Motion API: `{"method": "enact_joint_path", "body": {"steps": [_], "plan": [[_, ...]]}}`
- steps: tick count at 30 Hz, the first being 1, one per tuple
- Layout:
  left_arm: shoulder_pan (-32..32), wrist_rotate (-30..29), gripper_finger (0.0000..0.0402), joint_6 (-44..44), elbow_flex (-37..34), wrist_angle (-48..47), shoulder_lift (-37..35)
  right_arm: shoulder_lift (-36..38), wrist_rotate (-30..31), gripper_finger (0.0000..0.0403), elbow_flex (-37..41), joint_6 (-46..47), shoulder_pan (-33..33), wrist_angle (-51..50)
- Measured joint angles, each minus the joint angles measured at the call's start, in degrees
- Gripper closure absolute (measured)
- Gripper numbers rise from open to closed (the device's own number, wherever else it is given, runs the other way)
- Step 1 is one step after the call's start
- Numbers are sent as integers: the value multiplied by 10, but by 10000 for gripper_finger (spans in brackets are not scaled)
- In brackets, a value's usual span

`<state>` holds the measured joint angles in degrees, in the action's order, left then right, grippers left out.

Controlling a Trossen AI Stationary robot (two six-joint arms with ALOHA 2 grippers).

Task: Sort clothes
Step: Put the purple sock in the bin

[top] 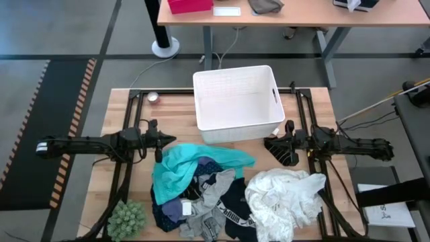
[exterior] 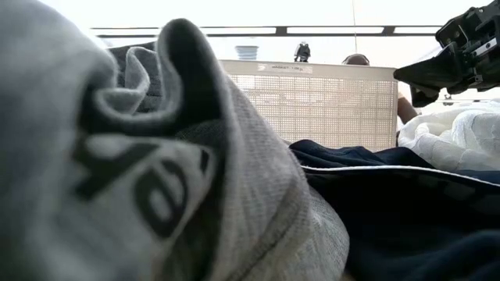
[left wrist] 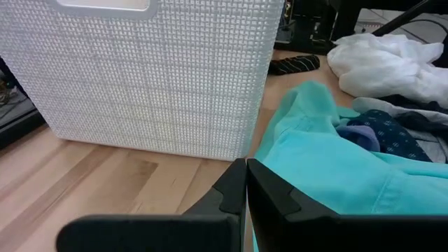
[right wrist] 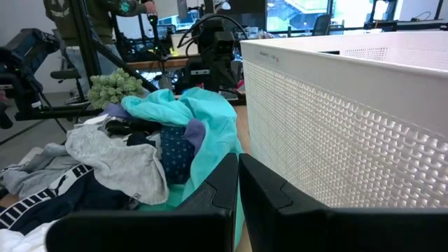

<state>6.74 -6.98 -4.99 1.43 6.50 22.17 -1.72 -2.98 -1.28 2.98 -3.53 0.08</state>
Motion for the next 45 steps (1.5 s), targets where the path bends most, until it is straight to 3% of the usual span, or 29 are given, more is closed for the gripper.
{"method": "enact_joint_path", "body": {"steps": [22,34,39,45], "plan": [[0,0,402,0,0,77,0,0,0,403,0,0,0,0],[1,15,401,51,0,246,3,0,0,403,0,0,0,0],[0,5,386,49,34,206,20,0,0,403,0,0,0,0],[-1,91,358,82,181,62,76,0,0,403,0,0,0,0]]}}
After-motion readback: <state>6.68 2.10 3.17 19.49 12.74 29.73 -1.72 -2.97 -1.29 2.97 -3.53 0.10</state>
